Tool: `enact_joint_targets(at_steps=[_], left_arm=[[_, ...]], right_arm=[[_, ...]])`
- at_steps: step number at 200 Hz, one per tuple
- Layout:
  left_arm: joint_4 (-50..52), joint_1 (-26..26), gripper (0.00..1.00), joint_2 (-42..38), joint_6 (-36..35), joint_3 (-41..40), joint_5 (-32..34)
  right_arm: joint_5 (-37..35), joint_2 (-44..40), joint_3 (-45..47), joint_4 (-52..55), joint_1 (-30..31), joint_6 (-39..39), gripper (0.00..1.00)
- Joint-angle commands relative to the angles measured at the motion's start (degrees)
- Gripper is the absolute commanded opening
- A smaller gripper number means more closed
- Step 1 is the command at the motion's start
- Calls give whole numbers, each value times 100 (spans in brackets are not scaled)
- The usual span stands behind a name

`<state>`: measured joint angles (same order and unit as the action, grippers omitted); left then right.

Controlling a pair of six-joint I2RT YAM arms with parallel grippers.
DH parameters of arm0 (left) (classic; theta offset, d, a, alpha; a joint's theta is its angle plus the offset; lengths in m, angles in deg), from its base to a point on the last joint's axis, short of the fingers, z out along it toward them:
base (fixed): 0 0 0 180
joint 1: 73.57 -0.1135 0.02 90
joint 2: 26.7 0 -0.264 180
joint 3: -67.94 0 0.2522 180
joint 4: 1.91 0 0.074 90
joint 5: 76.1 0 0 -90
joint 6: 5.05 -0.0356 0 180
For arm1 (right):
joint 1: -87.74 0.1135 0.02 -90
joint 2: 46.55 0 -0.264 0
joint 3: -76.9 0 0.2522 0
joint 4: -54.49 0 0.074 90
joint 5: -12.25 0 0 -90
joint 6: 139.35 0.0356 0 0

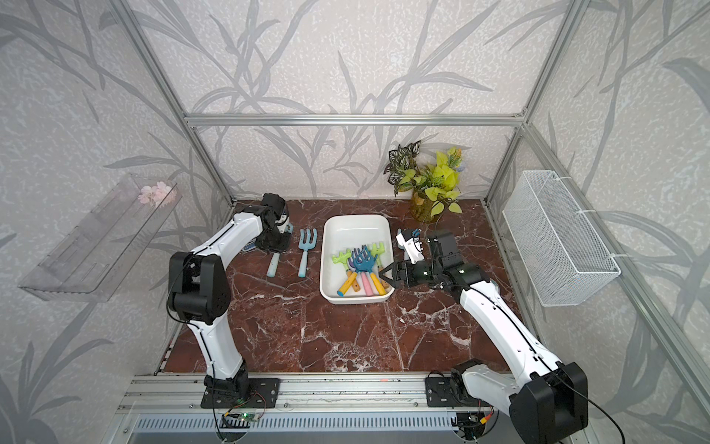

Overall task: Take the hand rake out of the storage box
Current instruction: Place the rake at the center of the board.

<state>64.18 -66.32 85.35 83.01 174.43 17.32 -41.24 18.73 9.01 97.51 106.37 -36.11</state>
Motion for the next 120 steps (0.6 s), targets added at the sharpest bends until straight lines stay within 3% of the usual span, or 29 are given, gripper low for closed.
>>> enact_joint_targets(at_steps=[1,120], left_arm=[[128,-60,4,271,35,379,-37],[207,-143,5,1462,148,1036,-48]], right_arm=[[92,-134,102,122,-26,-41,81],[137,-196,148,224,-53,21,81]])
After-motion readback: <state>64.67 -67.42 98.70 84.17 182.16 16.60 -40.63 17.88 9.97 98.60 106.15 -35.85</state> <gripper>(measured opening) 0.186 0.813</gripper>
